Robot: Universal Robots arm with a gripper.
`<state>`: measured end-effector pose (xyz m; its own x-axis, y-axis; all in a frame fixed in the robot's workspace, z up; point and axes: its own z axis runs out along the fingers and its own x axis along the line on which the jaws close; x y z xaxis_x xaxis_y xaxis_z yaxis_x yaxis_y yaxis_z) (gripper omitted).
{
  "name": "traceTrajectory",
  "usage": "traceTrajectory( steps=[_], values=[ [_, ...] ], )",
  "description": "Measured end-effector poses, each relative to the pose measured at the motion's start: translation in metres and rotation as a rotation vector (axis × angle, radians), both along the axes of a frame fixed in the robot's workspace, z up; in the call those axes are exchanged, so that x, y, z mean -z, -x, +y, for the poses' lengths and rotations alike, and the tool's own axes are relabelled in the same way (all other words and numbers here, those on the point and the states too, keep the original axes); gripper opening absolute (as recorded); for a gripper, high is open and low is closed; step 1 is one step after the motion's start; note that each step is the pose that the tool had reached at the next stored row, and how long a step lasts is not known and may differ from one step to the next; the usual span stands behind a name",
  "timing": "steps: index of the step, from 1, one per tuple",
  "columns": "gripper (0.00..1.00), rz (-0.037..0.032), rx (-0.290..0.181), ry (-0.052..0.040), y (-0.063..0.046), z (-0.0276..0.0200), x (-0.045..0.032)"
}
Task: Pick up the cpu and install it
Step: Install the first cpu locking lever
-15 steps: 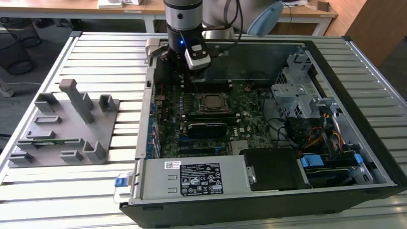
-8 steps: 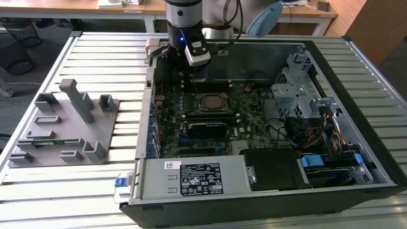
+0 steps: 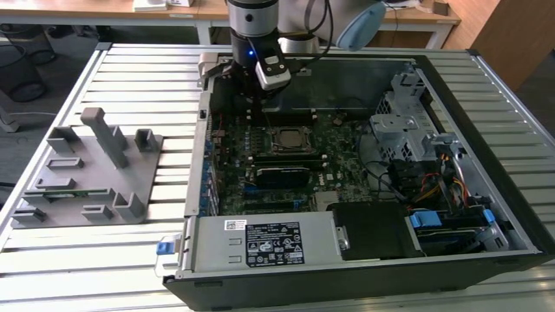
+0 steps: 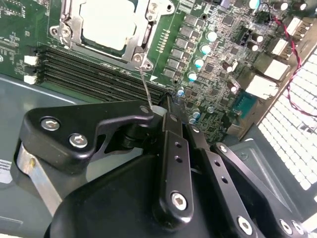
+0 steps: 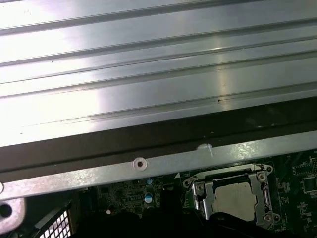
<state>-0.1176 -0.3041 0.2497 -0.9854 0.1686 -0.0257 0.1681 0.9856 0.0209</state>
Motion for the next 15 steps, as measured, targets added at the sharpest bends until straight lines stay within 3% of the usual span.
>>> traceTrajectory(
  steps=[11,15],
  values=[
    [0.11,0.0001,-0.002,-0.0004,-0.018,0.0000,0.0001],
    [0.11,-0.0002,-0.008,-0.0005,-0.018,-0.0002,0.0006]
  ],
)
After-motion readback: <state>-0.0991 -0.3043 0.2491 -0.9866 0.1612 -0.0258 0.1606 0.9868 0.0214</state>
